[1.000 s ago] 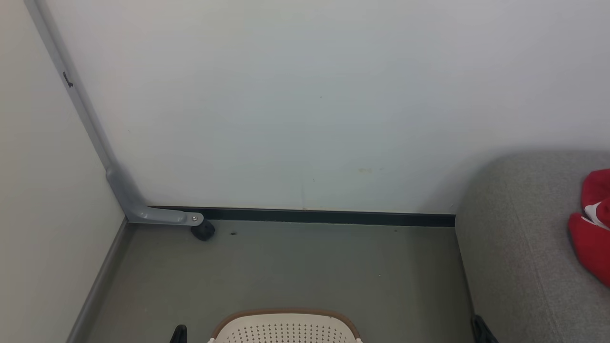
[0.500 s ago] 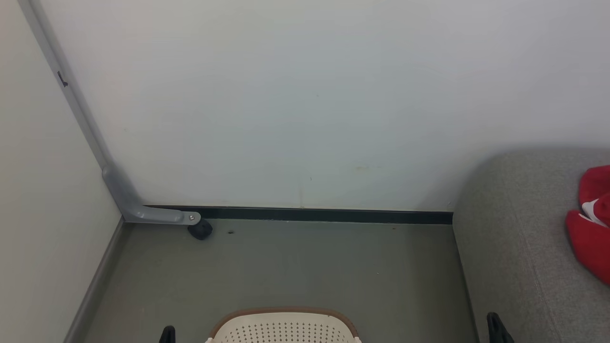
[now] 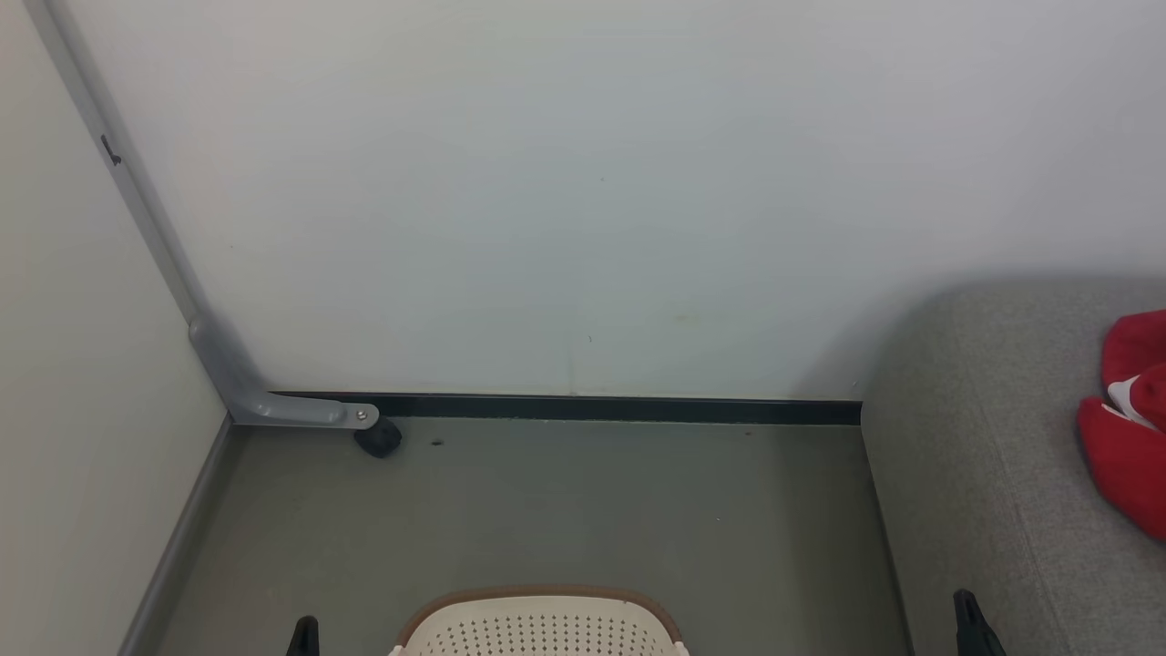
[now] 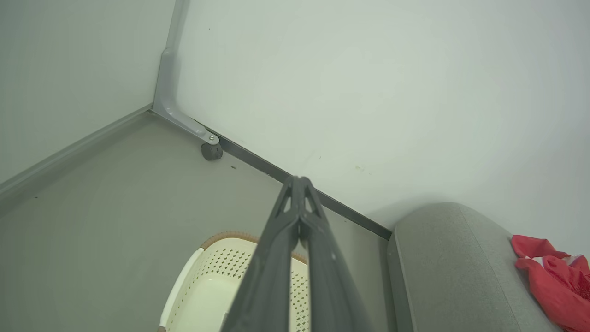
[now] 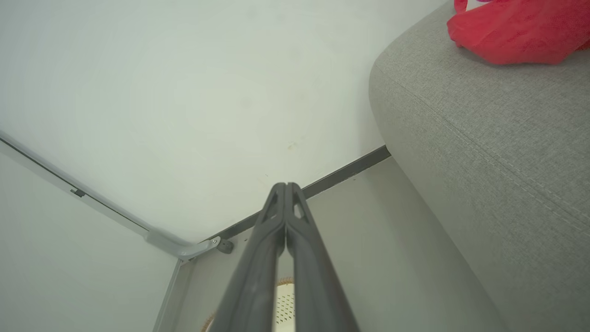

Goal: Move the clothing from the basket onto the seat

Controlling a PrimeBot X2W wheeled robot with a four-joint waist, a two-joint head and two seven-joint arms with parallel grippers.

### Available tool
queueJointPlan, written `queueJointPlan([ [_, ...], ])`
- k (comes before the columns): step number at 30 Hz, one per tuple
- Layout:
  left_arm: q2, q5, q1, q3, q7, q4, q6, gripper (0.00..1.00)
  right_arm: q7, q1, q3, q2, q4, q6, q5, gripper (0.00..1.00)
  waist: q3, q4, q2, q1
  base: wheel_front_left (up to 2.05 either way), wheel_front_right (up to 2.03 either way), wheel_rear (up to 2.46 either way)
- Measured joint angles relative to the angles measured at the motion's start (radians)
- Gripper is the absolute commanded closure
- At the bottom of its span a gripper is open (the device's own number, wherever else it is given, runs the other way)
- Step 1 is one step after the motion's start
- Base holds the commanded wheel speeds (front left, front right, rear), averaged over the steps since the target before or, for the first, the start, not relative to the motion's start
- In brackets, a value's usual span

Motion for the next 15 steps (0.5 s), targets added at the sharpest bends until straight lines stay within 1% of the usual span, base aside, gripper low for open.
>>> queueJointPlan([
  [2, 0.0, -0.017, -0.002, 0.006, 0.007, 0.002, 0.0, 1.0, 0.008, 0.0, -0.006, 0.0, 0.002, 0.0, 0.027, 1.0, 0.001, -0.001, 0.0, 0.0, 0.0, 0.0, 0.0],
  [3, 0.0, -0.053, -0.005, 0.009, 0.017, 0.005, -0.007, 1.0, 0.017, -0.001, -0.011, 0.001, 0.004, 0.0, 0.058, 1.0, 0.001, -0.002, 0.0, 0.0, 0.0, 0.0, 0.0],
  [8, 0.0, -0.124, -0.019, 0.018, 0.035, 0.011, -0.009, 1.0, 0.036, -0.012, -0.024, 0.002, 0.011, 0.003, 0.131, 1.0, 0.003, -0.004, 0.0, 0.0, 0.0, 0.0, 0.0],
  [15, -0.001, -0.2, -0.031, 0.032, 0.06, 0.02, -0.016, 1.0, 0.06, -0.022, -0.04, 0.003, 0.015, 0.007, 0.215, 1.0, 0.005, -0.007, 0.0, 0.0, 0.0, 0.0, 0.0],
])
